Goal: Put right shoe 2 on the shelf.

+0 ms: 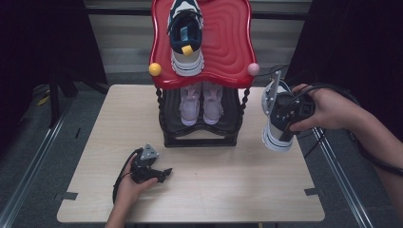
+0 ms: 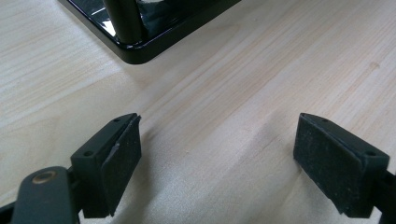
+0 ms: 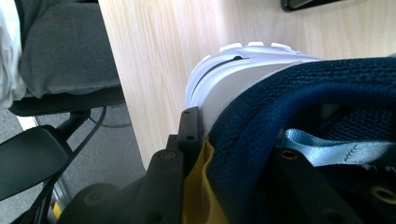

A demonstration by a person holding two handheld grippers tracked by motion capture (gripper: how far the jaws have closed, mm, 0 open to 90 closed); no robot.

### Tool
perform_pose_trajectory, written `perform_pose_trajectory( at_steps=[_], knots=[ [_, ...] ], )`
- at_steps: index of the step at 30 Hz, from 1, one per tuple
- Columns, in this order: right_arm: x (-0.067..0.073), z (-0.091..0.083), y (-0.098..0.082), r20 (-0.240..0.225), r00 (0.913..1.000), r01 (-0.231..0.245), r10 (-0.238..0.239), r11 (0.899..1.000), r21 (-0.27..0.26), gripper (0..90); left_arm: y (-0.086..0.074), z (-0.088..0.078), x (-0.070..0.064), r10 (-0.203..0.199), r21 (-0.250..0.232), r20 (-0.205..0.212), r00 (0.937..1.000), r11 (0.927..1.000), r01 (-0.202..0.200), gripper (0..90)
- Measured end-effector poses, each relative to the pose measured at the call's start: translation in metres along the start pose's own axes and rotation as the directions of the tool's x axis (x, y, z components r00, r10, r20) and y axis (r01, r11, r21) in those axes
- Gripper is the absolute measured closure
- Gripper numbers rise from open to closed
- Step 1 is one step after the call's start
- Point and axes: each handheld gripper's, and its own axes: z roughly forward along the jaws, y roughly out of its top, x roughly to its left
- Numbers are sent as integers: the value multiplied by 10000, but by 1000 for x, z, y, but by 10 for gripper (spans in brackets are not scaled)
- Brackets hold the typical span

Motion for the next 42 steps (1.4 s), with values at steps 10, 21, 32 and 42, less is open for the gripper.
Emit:
perform_pose_trajectory(
  at_steps=[10,21,32,42],
  knots=[
    [-1,-34,8,277,9996,55,-53,10000,-48,739,0,0,0,14,-4,0,10000,10000,-14,147],
    [-3,-69,18,545,9985,25,-19,9999,-101,739,0,0,0,2,-23,-15,10000,10000,-2,147],
    [-5,-107,29,1070,9942,139,-132,9999,-51,738,0,0,0,1,-27,-9,10000,10000,-1,147],
    [-5,-148,43,1718,9851,35,-13,9999,-123,737,0,0,0,-12,-34,-13,10000,10000,12,147]
  ],
)
